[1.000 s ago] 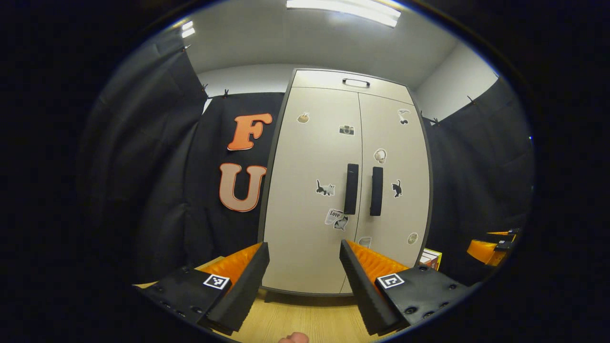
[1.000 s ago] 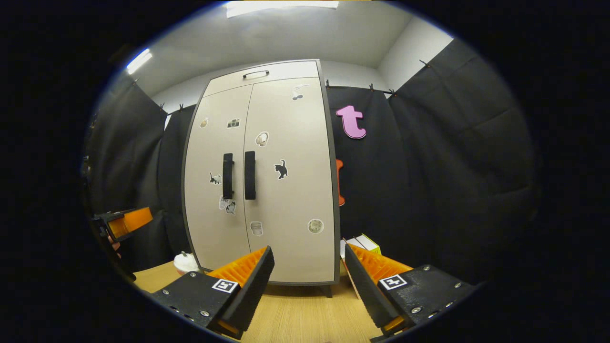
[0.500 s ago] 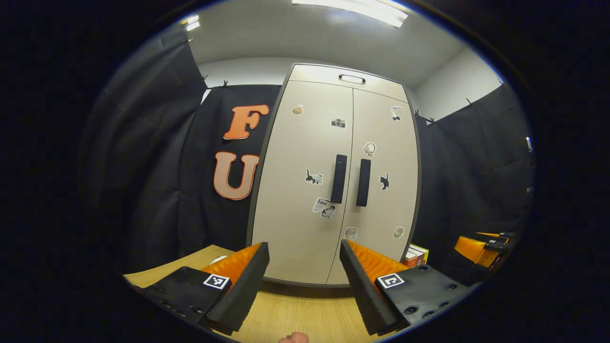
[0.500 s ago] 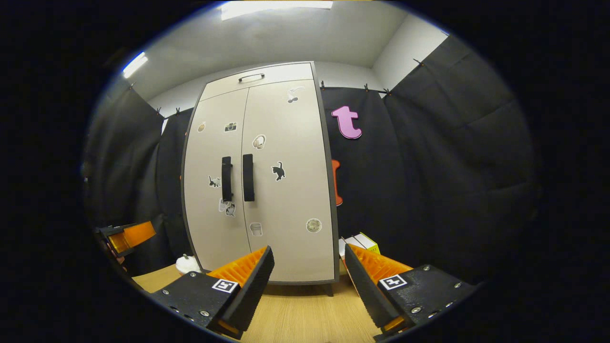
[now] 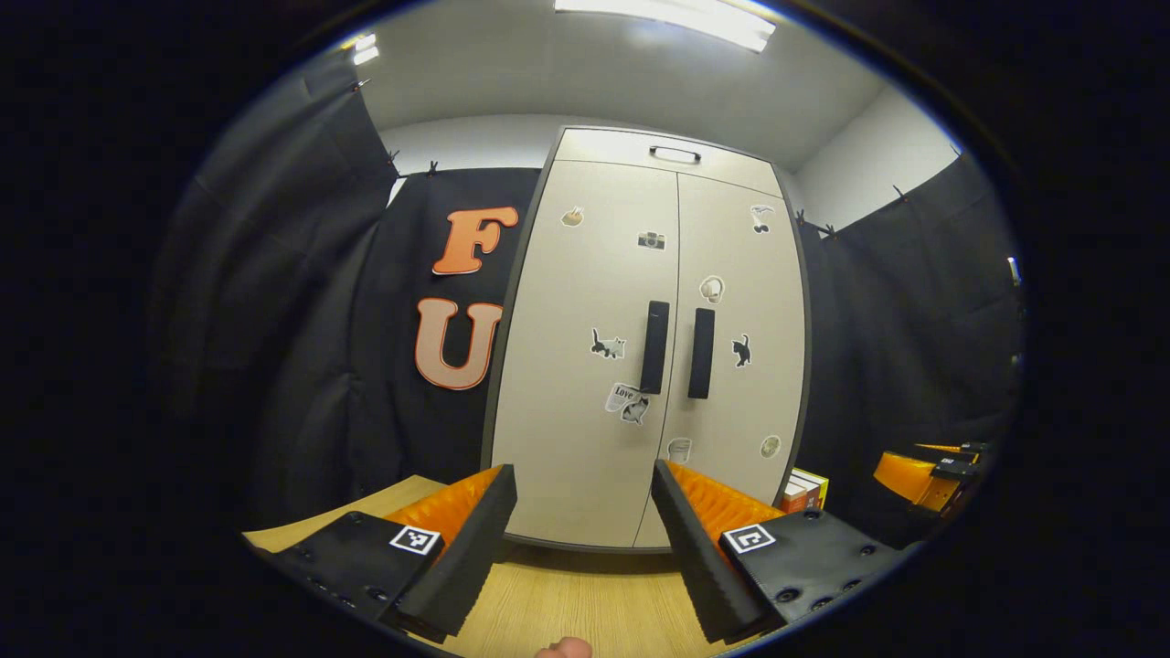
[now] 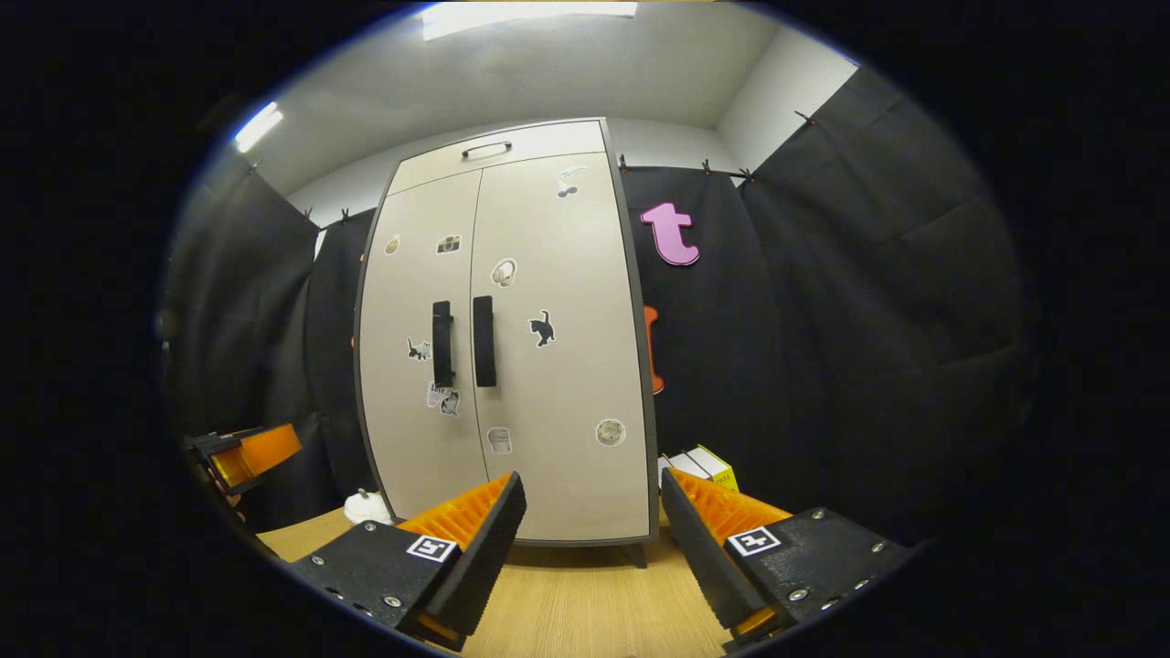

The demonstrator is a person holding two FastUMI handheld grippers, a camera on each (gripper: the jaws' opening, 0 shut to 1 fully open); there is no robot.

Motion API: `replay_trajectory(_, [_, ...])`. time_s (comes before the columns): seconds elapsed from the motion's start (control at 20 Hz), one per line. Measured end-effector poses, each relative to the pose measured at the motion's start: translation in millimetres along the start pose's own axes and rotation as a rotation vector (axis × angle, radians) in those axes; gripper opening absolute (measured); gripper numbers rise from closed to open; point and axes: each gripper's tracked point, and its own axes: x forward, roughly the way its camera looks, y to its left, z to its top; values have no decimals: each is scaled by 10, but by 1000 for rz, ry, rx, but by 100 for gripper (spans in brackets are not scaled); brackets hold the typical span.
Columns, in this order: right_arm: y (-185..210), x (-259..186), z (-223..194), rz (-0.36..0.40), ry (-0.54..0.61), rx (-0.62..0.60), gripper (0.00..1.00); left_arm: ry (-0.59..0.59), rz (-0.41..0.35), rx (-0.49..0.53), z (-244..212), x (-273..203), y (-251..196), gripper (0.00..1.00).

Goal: Grab one shoe with the right hand and put it into the shoe cabinet, grab the other shoe with the left hand and put it into the shoe cabinet; then close the right door with the right hand and the left door with the left hand.

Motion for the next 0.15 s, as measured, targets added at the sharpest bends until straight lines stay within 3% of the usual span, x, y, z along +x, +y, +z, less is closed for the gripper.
replay_trajectory(0.15, [27,17,1,5,0,4,92,-1,-1,0,-8,11,0,96])
